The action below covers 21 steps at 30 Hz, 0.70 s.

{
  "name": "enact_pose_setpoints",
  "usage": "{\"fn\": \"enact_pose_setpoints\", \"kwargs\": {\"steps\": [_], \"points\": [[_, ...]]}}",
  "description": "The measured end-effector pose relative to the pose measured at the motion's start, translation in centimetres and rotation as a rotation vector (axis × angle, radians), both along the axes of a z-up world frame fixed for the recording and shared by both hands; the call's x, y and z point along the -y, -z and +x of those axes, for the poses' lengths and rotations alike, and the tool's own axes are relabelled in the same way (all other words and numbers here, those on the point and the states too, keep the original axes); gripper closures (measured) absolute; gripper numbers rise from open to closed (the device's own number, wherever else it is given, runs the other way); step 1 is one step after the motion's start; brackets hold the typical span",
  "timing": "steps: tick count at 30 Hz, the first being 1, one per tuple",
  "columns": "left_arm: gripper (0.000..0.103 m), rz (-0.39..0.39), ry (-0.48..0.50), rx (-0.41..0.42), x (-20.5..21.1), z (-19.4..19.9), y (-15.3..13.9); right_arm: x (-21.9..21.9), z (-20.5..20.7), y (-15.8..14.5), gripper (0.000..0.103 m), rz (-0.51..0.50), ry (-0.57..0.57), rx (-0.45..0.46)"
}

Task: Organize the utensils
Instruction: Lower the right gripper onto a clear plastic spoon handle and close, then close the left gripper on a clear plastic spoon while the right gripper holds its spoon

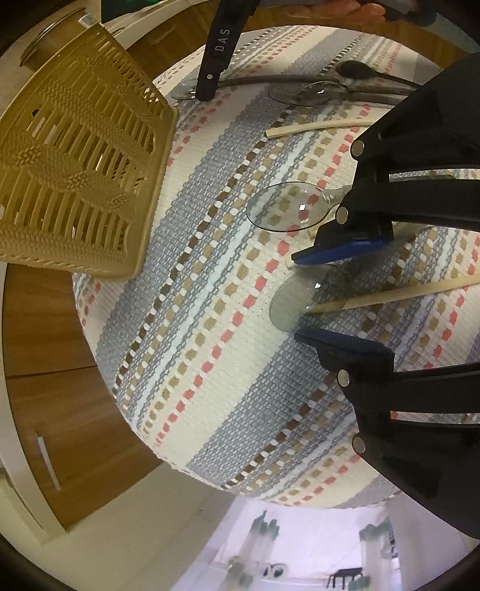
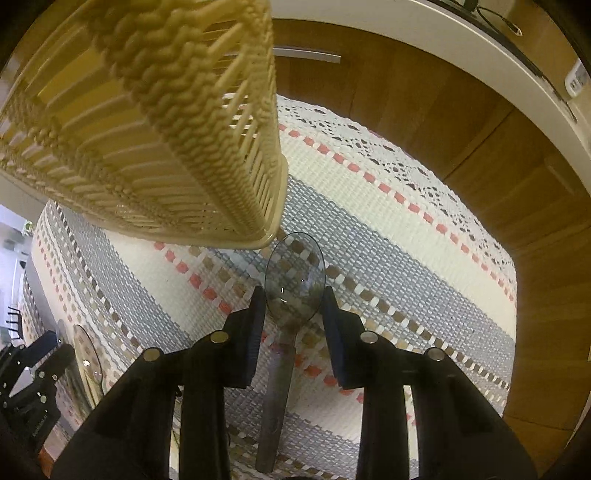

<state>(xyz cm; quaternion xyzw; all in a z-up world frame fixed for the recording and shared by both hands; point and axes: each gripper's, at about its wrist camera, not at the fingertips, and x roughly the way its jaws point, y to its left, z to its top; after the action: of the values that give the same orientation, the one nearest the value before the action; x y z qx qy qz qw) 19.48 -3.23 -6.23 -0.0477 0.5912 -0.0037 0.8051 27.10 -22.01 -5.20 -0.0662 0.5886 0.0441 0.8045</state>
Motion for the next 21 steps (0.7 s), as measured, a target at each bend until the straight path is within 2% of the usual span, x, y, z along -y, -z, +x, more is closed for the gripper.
{"fn": "enact_pose_setpoints", "kwargs": {"steps": [4,6,8,13,17,21], "points": [[0.076,0.000,0.029,0.028,0.4,0.0,-0.7,-0.7,-0.4,0.0,0.075,0.014,-0.019,-0.001],[0.081,-0.030,0.061,0.035,0.0,-0.2,-1.3,0.1,-0.7,-0.2,0.075,0.039,-0.021,-0.010],[0.087,-0.023,0.093,0.048,0.0,0.1,-1.9,0.3,-0.8,-0.2,0.075,0.057,-0.020,-0.019],[0.095,-0.043,0.155,0.038,-1.1,1.4,-3.0,0.5,-0.8,0.2,0.075,0.073,-0.028,-0.029],[0.098,-0.038,0.164,0.022,-3.1,2.7,-2.7,0.1,-1.1,-0.1,0.075,0.048,-0.043,-0.024],[0.099,-0.079,0.134,-0.004,-6.2,1.9,-0.9,-0.4,-0.7,0.4,0.075,0.045,-0.046,-0.026]]}}
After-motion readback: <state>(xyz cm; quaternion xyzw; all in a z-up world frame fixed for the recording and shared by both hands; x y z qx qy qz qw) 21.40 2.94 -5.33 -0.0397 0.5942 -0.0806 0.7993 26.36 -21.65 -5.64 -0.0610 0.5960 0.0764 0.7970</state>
